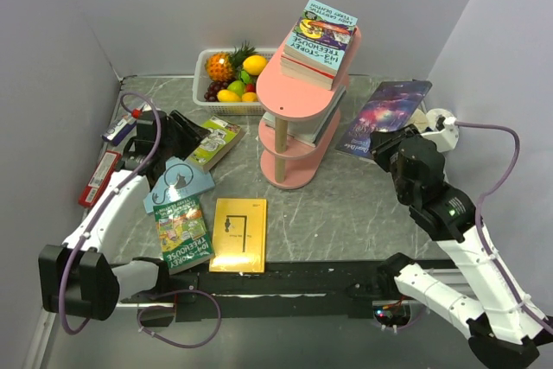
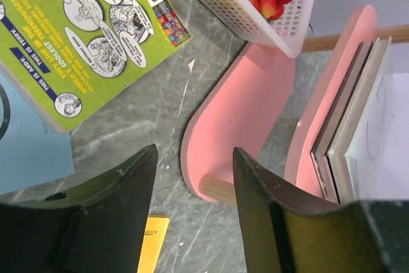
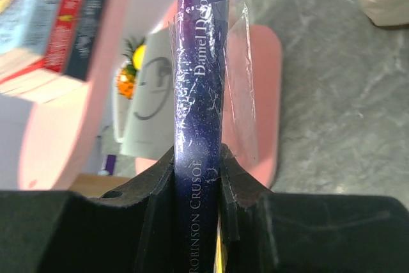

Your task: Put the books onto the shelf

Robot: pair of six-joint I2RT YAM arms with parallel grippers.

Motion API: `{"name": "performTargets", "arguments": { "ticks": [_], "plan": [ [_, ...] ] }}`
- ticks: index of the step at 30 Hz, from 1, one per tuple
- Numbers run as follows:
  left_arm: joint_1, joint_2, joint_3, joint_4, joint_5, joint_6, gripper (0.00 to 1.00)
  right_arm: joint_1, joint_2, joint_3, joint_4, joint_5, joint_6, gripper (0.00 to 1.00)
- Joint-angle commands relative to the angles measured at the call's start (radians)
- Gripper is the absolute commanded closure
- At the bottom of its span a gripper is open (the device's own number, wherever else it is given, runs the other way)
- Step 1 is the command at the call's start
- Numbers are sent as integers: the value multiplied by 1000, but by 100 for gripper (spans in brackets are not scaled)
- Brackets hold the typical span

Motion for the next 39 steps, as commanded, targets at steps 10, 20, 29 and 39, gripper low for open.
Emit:
{"name": "performTargets", "arguments": {
  "ticks": [10, 20, 29, 39],
  "plan": [
    [51, 62, 49, 127, 122, -47, 44, -375, 45, -14, 383, -407, 10, 100],
    [62, 99, 36, 210, 185, -78, 45, -584, 160, -101, 599, -838, 116, 100],
    [74, 132, 34, 285, 243, -103, 45, -594, 146, -172, 721, -891, 113, 100],
    [75, 162, 51, 304, 260, -121, 45, -594, 114, -124, 670, -874, 64, 100]
  ]
}}
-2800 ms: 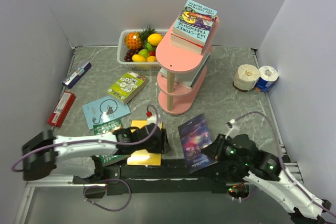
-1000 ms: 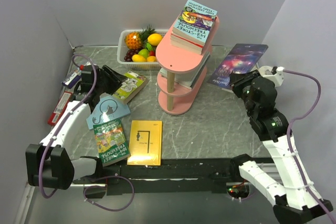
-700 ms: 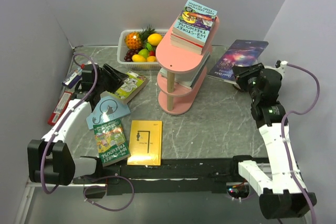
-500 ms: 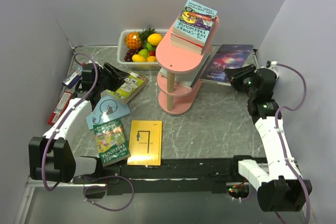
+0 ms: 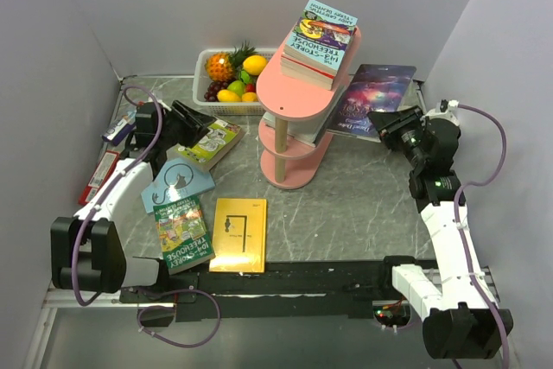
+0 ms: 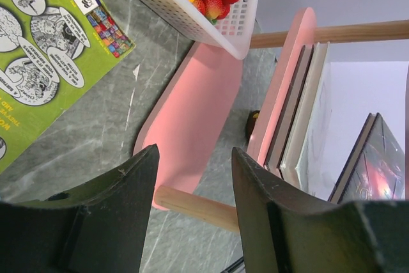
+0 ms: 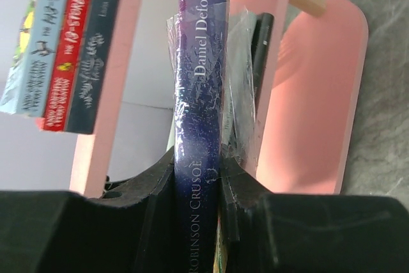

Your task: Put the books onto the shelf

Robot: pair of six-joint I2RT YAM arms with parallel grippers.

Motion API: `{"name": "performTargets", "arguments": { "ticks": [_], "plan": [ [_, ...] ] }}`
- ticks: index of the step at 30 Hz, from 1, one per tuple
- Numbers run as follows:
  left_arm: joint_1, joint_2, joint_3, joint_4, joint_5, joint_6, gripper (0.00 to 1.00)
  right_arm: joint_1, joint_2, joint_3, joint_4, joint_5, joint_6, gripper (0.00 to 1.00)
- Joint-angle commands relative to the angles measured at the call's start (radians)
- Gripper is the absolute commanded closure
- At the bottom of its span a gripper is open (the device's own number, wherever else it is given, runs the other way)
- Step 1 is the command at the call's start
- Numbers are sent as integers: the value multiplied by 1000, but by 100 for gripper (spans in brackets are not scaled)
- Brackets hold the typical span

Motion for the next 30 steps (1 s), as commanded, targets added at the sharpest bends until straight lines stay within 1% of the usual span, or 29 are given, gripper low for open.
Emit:
{"name": "performTargets", "arguments": {
  "ticks": [1, 6, 7, 14, 16, 18, 20, 25, 28, 29, 30],
  "plan": [
    [5, 11, 43, 68, 39, -23, 45, -9, -11, 72, 200, -26, -2, 100],
    [5, 39, 66, 100, 80, -42, 45, -8, 67, 59, 268, -81, 66, 100],
    [5, 43, 69, 109, 103, -46, 45, -8, 80, 50, 306, -89, 90, 100],
    [2, 103, 94, 273, 217, -114, 46, 15, 181, 28, 478, -134, 178, 100],
    [-4, 120, 108, 308, 233, -119, 46, 23, 216, 42, 478, -132, 175, 100],
    [-16, 150, 148, 289, 249, -108, 47, 73, 247, 55, 464, -124, 164, 100],
    [-25, 183, 175, 284, 260, -102, 47, 95, 267, 56, 463, -117, 152, 100],
    [-59, 241, 188, 324, 263, -125, 47, 166, 320, 51, 444, -95, 129, 100],
    [-76, 276, 207, 330, 273, -135, 48, 184, 339, 39, 454, -95, 136, 100],
    [-80, 282, 214, 325, 275, -135, 48, 186, 345, 42, 447, -95, 133, 98],
    [-87, 289, 220, 321, 272, -132, 48, 190, 350, 46, 428, -97, 123, 89]
  ]
}}
